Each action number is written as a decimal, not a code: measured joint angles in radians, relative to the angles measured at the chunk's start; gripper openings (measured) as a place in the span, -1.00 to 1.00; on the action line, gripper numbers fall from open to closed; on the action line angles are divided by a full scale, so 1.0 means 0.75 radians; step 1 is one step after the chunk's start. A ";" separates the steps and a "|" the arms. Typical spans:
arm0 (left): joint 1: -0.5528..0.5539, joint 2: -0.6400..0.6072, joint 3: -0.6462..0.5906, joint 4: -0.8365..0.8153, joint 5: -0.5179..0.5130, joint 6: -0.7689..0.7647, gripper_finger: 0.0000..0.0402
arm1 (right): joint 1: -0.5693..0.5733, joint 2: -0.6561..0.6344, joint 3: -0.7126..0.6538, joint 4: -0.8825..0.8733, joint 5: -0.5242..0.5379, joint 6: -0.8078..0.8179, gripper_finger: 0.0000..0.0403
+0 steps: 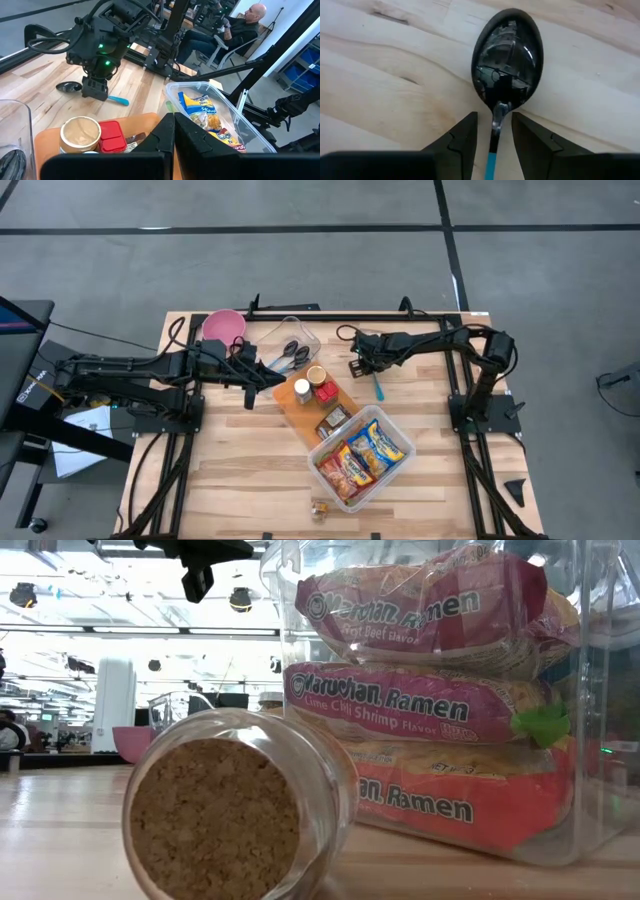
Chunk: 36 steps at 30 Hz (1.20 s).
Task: Pick & Place Food Item
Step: Put the blue spoon in the top transparent bin
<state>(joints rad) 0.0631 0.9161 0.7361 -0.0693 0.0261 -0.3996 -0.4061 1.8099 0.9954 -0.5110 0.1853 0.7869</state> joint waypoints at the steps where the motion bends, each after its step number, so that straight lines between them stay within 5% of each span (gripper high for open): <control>1: 0.000 0.000 0.000 0.000 0.000 0.000 -0.99 | 0.000 0.001 0.000 -0.001 0.000 0.000 -0.44; 13: 0.000 0.000 0.000 0.000 0.000 -0.001 -0.99 | 0.001 0.002 -0.002 -0.001 -0.002 0.002 -0.94; 36: 0.000 0.000 0.000 -0.001 0.000 -0.002 -0.99 | 0.089 -0.108 -0.012 -0.022 0.016 0.000 -0.97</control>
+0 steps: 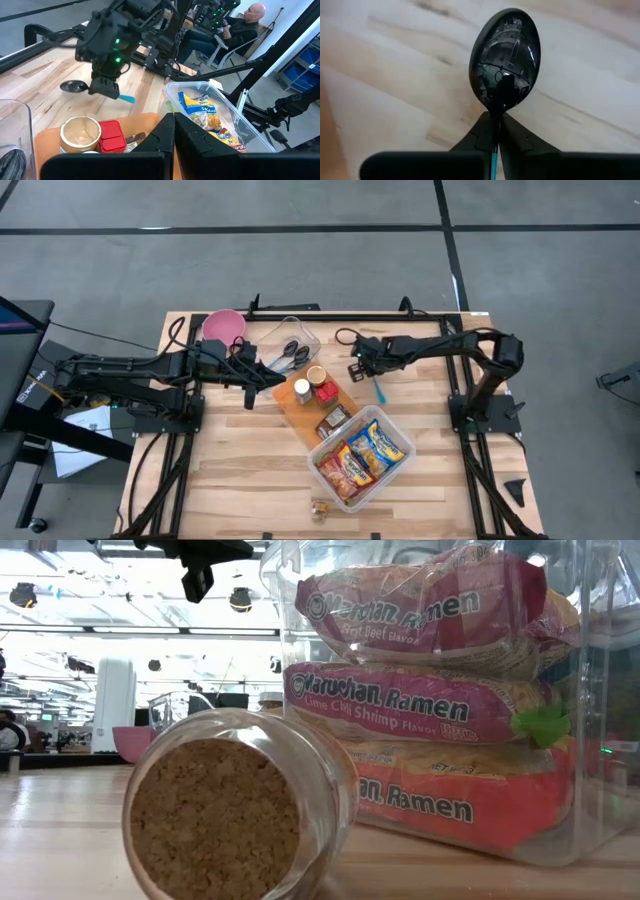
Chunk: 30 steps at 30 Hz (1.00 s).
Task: Pick & Place Food Item
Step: Put the blue spoon in the top transparent bin
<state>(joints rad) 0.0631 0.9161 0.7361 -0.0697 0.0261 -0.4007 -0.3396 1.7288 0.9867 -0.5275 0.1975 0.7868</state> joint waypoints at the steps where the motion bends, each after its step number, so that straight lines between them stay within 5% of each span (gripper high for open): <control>1: 0.000 0.000 0.000 0.001 0.000 0.000 -0.99 | 0.004 -0.013 0.000 0.000 0.007 0.000 -0.97; 22: 0.000 0.000 0.001 0.107 -0.177 0.072 -0.98 | 0.238 -0.391 0.005 0.016 0.243 0.139 -0.97; 30: 0.000 0.000 0.001 0.120 -0.259 0.075 -0.83 | 0.290 -0.470 0.006 0.021 0.334 0.139 -0.97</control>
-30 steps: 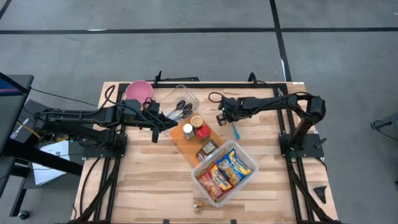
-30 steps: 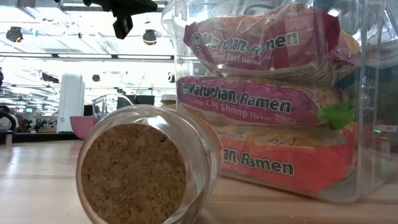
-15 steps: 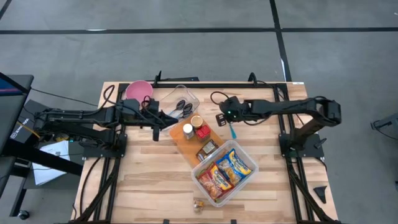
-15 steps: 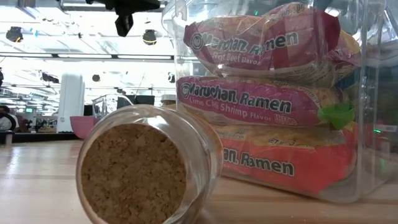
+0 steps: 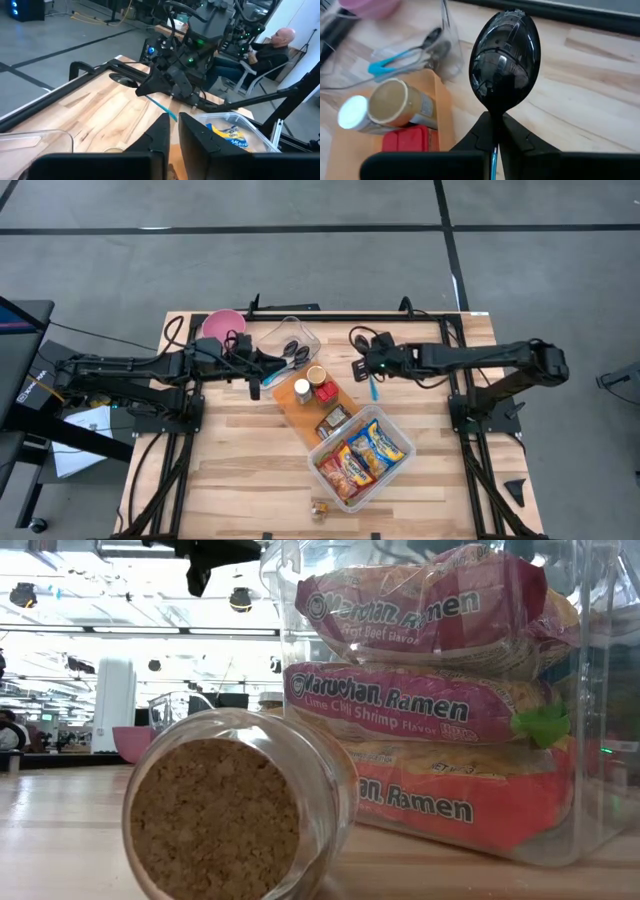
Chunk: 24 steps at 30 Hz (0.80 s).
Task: Pick & Place Food Item
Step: Put the blue spoon in the top transparent bin
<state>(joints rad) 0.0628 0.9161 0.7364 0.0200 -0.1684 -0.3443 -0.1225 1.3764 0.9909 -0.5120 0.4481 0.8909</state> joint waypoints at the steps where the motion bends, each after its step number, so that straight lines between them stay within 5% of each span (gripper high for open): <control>1: 0.000 0.000 0.000 0.004 0.000 0.000 -0.79 | 0.006 -0.010 0.000 0.001 0.008 0.000 -0.97; 12: 0.000 0.000 0.000 0.011 0.001 0.000 -0.39 | 0.041 -0.030 0.002 0.156 0.065 -0.106 -0.97; 24: 0.000 0.010 0.000 0.065 0.001 -0.003 -0.20 | 0.041 -0.029 0.002 0.215 0.069 -0.152 -0.95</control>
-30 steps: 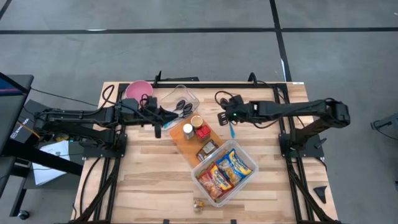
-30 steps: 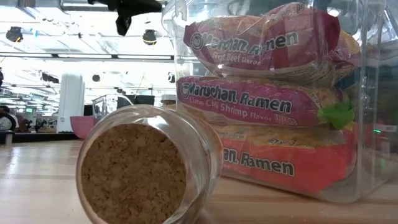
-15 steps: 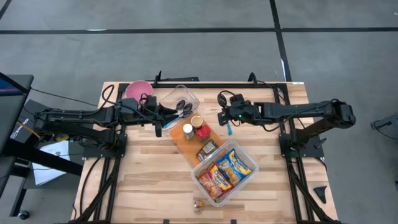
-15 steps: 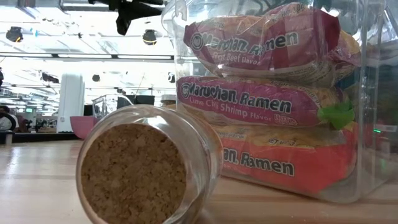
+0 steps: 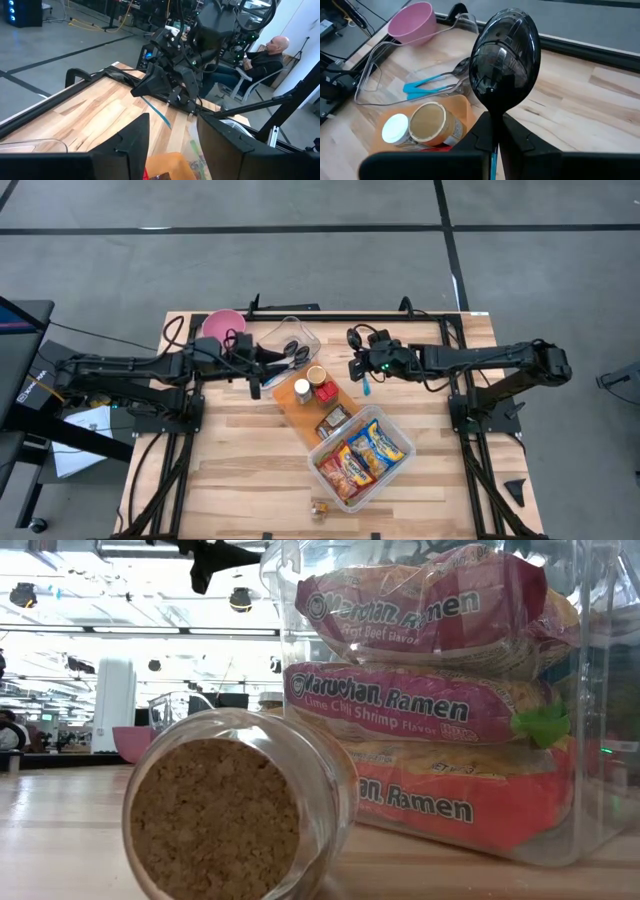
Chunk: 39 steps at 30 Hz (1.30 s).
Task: Pick & Place Food Item
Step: Put the blue spoon in the top transparent bin
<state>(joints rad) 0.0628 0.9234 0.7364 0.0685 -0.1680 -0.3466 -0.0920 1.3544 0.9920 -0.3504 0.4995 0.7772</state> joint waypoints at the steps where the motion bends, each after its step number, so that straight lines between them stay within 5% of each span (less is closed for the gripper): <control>1: 0.000 0.009 0.000 0.003 0.000 -0.001 -0.20 | -0.001 0.000 0.000 0.002 0.000 -0.002 -0.95; 17: 0.000 0.274 0.000 0.233 0.001 -0.048 -0.21 | -0.001 0.000 0.040 0.056 -0.005 -0.071 -0.95; 39: 0.000 0.287 0.000 0.235 0.001 -0.043 -0.20 | 0.011 0.001 0.040 0.129 -0.042 -0.071 -0.95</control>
<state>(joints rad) 0.0628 1.1385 0.7364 0.2447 -0.1673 -0.3790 -0.0834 1.3548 1.0222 -0.2537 0.4683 0.7236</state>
